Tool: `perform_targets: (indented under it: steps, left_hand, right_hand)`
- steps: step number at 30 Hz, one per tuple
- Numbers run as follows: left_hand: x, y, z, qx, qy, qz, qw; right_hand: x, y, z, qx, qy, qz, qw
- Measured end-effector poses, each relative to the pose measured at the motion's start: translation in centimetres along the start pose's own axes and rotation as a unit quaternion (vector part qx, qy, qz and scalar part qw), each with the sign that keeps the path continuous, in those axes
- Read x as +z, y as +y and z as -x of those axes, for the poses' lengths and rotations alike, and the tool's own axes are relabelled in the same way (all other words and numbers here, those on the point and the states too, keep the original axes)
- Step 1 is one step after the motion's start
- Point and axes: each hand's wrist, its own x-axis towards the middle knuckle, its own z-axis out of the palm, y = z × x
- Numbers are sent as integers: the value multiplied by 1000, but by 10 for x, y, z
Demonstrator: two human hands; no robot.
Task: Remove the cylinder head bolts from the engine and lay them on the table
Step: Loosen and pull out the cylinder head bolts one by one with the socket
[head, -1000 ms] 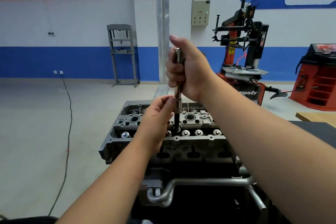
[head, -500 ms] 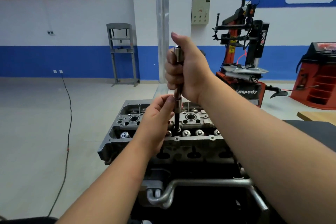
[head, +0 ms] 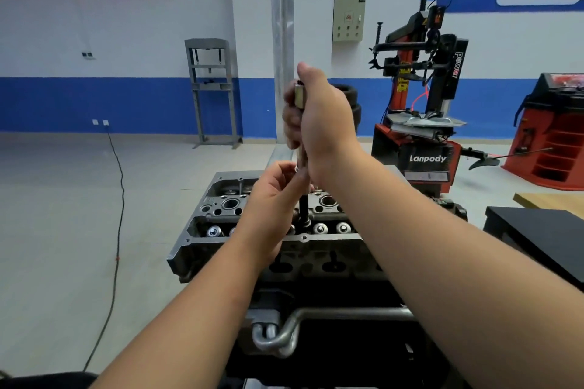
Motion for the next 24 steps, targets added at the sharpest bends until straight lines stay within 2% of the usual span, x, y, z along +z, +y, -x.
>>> perform_targets:
  steps: [3,5,8,11,13,15,18,21,22,24]
  left_hand:
    - [-5,-1,2,-19,-43,-11,999]
    - [-6,0,3,-22,-46,-22,998]
    - [-3,1,2,-12,-28,-25,999]
    - [-1,-3,1,17,11,-3,1000]
    - [1,-4,-1,34,37,-9,999]
    - [0,-4,-2,29,34,-13,999]
    - [-2,-5,1,5,-17,-12,1000]
    - [-5,-5,2,-7,-39,-45,998]
    - [-5,-4,1,-5,-36,-48,998]
    - [-2,-5,0,7,-9,-42,999]
  right_hand:
    - [-12,-4,-6,20,-91,-10,996]
    - [-17,-5,-7,16,-108,11,994]
    - [-14,-3,-3,21,-83,12,996]
    - [-4,-4,1,6,23,93,995]
    - [2,-3,4,-10,55,126,991]
    - [4,-2,4,-8,39,83,996]
    - [0,-4,-1,18,-12,28,999]
    - [-6,-5,-3,16,-83,48,995]
    - [-6,-5,-3,11,-85,58,995]
    - [-1,-3,-3,-1,-38,79,996]
